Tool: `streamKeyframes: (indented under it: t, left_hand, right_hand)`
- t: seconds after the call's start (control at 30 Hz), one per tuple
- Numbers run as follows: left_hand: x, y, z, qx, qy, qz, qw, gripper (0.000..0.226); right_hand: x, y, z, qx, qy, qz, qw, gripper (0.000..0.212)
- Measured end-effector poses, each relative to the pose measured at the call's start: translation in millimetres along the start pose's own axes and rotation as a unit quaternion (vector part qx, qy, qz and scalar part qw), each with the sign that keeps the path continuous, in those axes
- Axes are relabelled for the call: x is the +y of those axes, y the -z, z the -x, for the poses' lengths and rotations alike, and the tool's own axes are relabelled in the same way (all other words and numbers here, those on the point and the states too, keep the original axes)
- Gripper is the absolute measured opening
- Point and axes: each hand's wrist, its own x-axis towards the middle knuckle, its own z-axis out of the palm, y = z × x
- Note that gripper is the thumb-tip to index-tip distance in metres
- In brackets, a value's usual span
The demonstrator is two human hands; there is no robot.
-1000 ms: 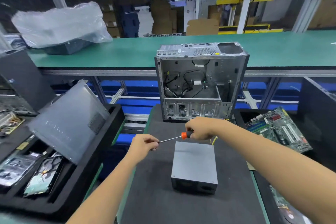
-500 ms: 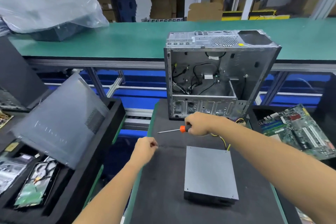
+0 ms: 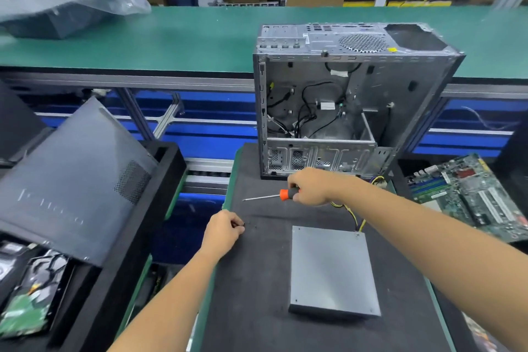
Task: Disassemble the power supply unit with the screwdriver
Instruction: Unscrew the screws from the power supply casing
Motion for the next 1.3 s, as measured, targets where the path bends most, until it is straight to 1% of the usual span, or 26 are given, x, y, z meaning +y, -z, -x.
streamKeyframes:
  t: [0.17, 0.33, 0.4, 0.5, 0.53, 0.6, 0.7, 0.77, 0.83, 0.93, 1.03, 1.13, 1.17, 1.2, 1.27, 1.3]
  left_hand:
    - [-2.8, 0.2, 0.7, -0.005, -0.015, 0.004, 1.000, 0.012]
    - [0.9, 3.1, 2.9, 0.011, -0.038, 0.001, 0.999, 0.014]
    - [4.9, 4.7, 6.6, 0.026, -0.052, -0.003, 0.998, 0.015]
    - [15.5, 5.6, 18.0, 0.042, -0.055, 0.028, 0.997, 0.016]
    - [20.9, 5.2, 22.7, 0.039, -0.064, 0.041, 0.996, 0.017]
    - [34.4, 1.7, 33.2, 0.007, -0.088, 0.061, 0.994, 0.019]
    - [53.0, -9.0, 49.7, -0.049, -0.096, 0.079, 0.991, 0.022]
    - [63.5, -17.4, 61.3, -0.065, -0.098, 0.086, 0.989, 0.022]
    - [72.8, -25.5, 73.0, -0.074, -0.103, 0.096, 0.987, 0.023]
    - [83.8, -35.3, 91.5, -0.091, -0.092, 0.111, 0.985, 0.028]
    - [90.3, -40.0, 110.2, -0.090, -0.072, 0.142, 0.983, 0.030]
    - [94.9, -40.7, 130.3, -0.103, -0.061, 0.196, 0.973, 0.027]
    - [94.6, -41.1, 136.4, -0.117, -0.057, 0.220, 0.967, 0.033]
    - [93.3, -41.8, 142.2, -0.130, -0.055, 0.232, 0.962, 0.044]
    - [91.4, -42.9, 152.0, -0.143, -0.061, 0.213, 0.965, 0.066]
    - [91.6, -43.8, 155.0, -0.140, -0.064, 0.201, 0.967, 0.072]
  right_hand:
    - [-2.8, 4.2, 1.4, 0.004, -0.002, -0.020, 1.000, 0.018]
    - [0.7, 0.9, 14.2, 0.007, -0.010, -0.021, 1.000, 0.025]
    - [3.2, -1.4, 19.9, 0.008, -0.017, -0.023, 1.000, 0.018]
    - [7.0, -5.2, 29.9, 0.015, -0.028, -0.030, 0.999, 0.008]
    - [9.3, -6.9, 33.6, 0.016, -0.032, -0.034, 0.999, 0.007]
    - [14.3, -10.7, 42.6, 0.015, -0.035, -0.054, 0.998, 0.008]
    - [20.9, -16.0, 60.4, 0.019, -0.036, -0.099, 0.994, 0.016]
    - [23.6, -19.5, 74.1, 0.021, -0.042, -0.093, 0.995, 0.020]
    - [26.0, -25.5, 88.1, 0.020, -0.051, -0.082, 0.995, 0.014]
    - [32.9, -41.7, 104.9, 0.048, -0.061, -0.059, 0.995, 0.011]
    - [45.2, -64.6, 114.6, 0.066, -0.076, -0.058, 0.993, 0.031]
    - [56.3, -83.1, 119.3, 0.072, -0.099, -0.062, 0.990, 0.035]
    - [59.4, -87.7, 120.9, 0.076, -0.105, -0.059, 0.990, 0.034]
    - [62.1, -91.9, 122.0, 0.079, -0.111, -0.058, 0.989, 0.032]
    - [66.2, -101.5, 124.0, 0.087, -0.111, -0.061, 0.988, 0.020]
    - [67.2, -106.0, 125.6, 0.080, -0.106, -0.066, 0.989, 0.015]
